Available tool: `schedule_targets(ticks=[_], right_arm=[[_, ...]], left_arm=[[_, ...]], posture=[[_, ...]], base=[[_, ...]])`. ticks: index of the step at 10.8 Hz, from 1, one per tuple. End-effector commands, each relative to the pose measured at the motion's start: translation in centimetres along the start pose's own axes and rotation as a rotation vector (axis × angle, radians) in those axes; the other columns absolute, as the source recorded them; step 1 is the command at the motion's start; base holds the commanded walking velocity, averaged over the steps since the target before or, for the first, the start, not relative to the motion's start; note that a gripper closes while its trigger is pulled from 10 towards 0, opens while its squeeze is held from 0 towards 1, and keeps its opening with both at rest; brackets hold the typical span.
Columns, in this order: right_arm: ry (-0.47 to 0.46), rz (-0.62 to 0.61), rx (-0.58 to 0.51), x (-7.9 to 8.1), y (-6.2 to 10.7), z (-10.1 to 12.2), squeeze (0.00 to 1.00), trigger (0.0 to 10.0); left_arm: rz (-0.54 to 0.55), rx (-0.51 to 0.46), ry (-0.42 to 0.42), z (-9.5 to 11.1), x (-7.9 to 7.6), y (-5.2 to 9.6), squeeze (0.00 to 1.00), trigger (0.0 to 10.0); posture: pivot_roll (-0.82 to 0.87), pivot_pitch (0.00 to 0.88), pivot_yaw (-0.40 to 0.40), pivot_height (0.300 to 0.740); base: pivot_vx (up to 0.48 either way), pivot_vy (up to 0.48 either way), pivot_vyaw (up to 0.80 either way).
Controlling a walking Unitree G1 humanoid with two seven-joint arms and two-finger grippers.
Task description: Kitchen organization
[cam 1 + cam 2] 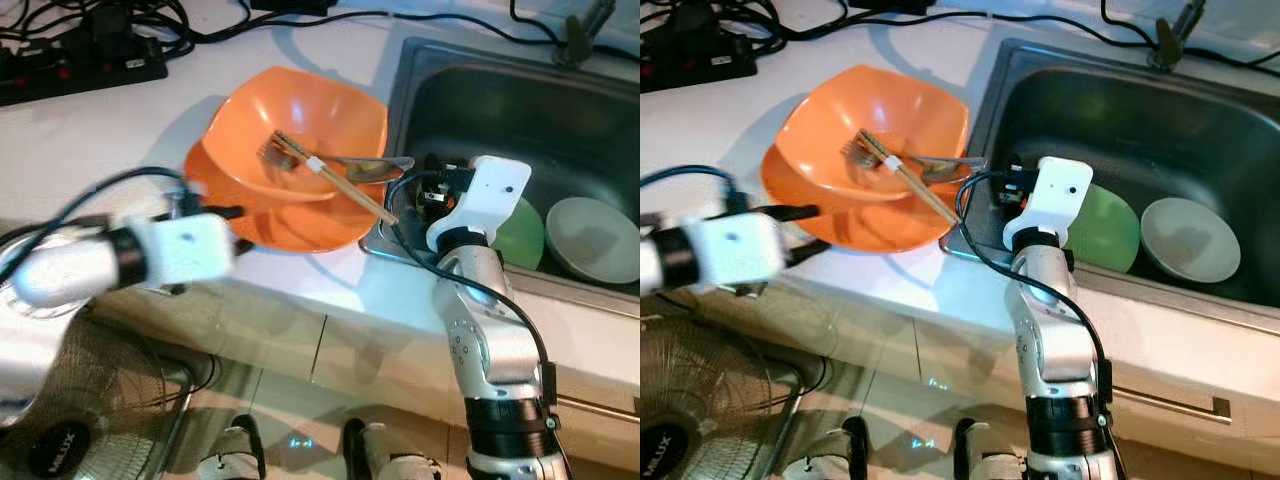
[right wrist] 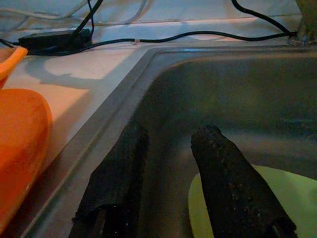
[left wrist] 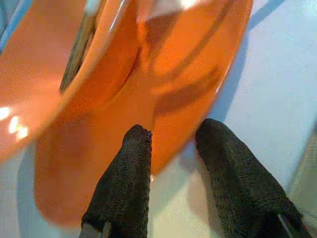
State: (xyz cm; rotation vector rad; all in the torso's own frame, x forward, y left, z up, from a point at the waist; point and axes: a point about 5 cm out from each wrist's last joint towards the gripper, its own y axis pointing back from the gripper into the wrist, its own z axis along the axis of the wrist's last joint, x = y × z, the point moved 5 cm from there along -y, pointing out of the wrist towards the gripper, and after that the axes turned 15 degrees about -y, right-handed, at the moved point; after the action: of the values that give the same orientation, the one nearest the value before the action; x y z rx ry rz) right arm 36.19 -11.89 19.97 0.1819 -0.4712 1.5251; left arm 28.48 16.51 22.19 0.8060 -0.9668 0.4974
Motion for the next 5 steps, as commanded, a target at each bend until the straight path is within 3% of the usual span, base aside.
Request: schedule_targets(ticks=[1,2,3,5], right_arm=[[-0.003,-0.008,0.022,-0.5,-0.1,-0.6,0.00,10.0],[0.000,-0.003,0.021,-0.6,-0.2,-0.6,0.00,10.0],[0.005,0.002,0.020,-0.7,-0.5,-0.5,0.00,10.0],[0.026,0.000,0.009,-1.3,-0.8,-0.1,0.00,10.0]], left_arm=[[0.015,0.020,0.033,-0.5,-0.1,0.7,0.00,10.0],[0.030,0.044,0.054,-1.1,0.0,1.3,0.00,10.0],[0.094,0.117,0.130,-3.0,0.5,3.0,0.00,10.0],[0.408,0.253,0.373,-7.5,2.5,5.6,0.00,10.0]], posture=[[0.07,0.210,-0.080,0.740],[0.07,0.205,-0.086,0.740],[0.07,0.196,-0.091,0.740],[0.06,0.175,-0.099,0.740]], base=[[0.000,0.000,0.00],[0.000,0.000,0.00],[0.000,0.000,0.00],[0.000,0.000,0.00]])
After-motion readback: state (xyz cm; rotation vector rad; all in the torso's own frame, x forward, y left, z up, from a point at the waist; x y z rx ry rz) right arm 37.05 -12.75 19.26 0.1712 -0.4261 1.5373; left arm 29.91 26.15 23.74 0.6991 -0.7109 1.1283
